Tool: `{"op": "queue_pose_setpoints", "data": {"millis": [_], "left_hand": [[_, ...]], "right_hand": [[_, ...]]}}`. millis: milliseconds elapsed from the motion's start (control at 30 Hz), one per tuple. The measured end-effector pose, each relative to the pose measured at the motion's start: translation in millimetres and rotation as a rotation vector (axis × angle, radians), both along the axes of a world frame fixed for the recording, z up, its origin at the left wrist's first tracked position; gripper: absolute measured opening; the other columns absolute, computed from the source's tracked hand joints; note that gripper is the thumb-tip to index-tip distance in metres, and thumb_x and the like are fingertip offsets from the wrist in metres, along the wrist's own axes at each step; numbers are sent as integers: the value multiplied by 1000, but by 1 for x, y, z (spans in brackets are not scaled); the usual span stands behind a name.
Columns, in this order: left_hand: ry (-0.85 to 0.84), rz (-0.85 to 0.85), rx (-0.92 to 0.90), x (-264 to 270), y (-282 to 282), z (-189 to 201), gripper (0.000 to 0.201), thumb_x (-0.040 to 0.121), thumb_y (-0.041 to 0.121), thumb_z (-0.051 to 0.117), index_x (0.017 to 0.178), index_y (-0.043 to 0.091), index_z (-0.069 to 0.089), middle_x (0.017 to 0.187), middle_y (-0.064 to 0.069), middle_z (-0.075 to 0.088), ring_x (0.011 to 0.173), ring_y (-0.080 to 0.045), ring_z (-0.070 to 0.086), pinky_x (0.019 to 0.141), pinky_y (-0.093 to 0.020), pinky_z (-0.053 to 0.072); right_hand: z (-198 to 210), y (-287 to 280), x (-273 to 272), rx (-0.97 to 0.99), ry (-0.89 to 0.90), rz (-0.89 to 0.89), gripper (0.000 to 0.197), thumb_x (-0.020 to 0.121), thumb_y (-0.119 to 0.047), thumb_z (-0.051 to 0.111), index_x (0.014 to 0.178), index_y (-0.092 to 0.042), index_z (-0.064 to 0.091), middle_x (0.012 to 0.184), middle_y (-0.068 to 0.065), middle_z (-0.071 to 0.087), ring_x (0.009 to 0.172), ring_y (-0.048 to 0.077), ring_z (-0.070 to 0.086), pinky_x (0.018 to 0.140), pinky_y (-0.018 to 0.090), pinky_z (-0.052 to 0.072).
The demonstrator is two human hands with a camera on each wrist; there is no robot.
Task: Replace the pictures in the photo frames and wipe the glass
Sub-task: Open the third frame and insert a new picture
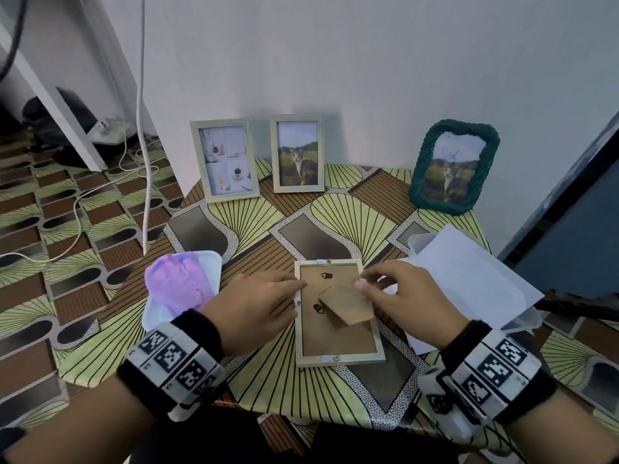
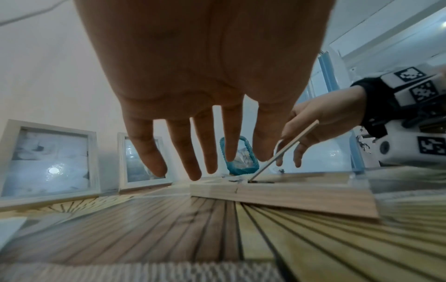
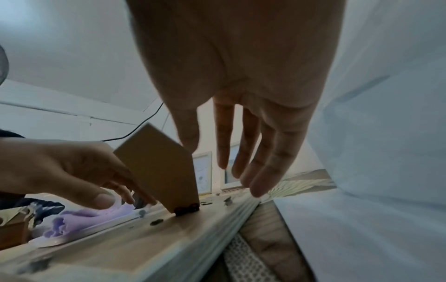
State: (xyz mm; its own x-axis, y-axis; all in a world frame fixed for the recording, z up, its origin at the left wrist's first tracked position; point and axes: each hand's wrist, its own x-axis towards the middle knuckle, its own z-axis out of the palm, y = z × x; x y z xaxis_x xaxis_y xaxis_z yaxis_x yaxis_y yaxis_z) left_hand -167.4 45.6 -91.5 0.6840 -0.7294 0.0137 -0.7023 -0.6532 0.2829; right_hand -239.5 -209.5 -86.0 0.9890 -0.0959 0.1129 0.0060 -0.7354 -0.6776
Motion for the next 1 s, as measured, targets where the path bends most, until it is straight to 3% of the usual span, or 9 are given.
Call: {"op": "queue_pose_setpoints", "data": {"millis": [133,267,333,433,567,700,867,1000], "left_hand": [[12,-2,98,0,7,-15,62,91,49,55,147,32,37,148,17,43,134,-6,40,107,-45,39],[7,33,60,1,6,-17,53,89,56,50,135,31,51,130,13,56,120,-11,52,97,-43,45],[-10,42,82,-1,4,-15,49,88,61,47,126,31,56,117,13,60,110,-12,55,91,-41,47],[2,80,63,-5,3,-14,47,89,61,48,123,31,59,112,12,63,104,-12,57,90,-39,48],[-21,137,25,-11,0,-13,37,92,53,50,117,30,64,102,11,67,98,-13,59,86,-37,48],[39,149,8,-13,-1,-15,40,92,54,50,121,30,63,110,11,64,100,-10,57,87,-35,48],[75,131,-5,-9,0,-16,44,92,53,52,130,30,58,129,12,57,116,-9,53,98,-40,47],[96,102,-8,-6,-2,-20,52,92,50,54,140,29,51,136,10,53,122,-7,49,103,-33,44]], "right_hand": [[-5,3,0,-131,100,79,45,81,-46,74,119,-23,66,97,-10,56,86,7,56,81,24,47],[-9,6,-3,-309,161,114,54,79,-52,72,125,-26,61,115,-5,52,106,13,50,89,30,46],[-10,10,-6,-370,197,134,53,78,-53,72,121,-25,59,119,-5,47,109,15,49,89,31,47],[-9,13,-8,-401,195,70,54,75,-57,73,114,-23,57,115,-4,45,100,15,52,78,28,46],[-5,12,-8,-448,232,-14,50,71,-64,73,98,-23,63,93,-5,53,84,13,53,66,26,37],[-5,11,-6,-394,235,9,43,72,-57,77,83,-19,59,80,-5,54,76,14,52,58,24,31],[-4,9,-2,-333,275,56,40,74,-53,78,83,-25,51,84,-8,48,78,11,47,61,22,31],[-6,8,-1,-363,287,113,35,79,-52,74,84,-26,51,86,-9,44,82,11,46,60,21,30]]}}
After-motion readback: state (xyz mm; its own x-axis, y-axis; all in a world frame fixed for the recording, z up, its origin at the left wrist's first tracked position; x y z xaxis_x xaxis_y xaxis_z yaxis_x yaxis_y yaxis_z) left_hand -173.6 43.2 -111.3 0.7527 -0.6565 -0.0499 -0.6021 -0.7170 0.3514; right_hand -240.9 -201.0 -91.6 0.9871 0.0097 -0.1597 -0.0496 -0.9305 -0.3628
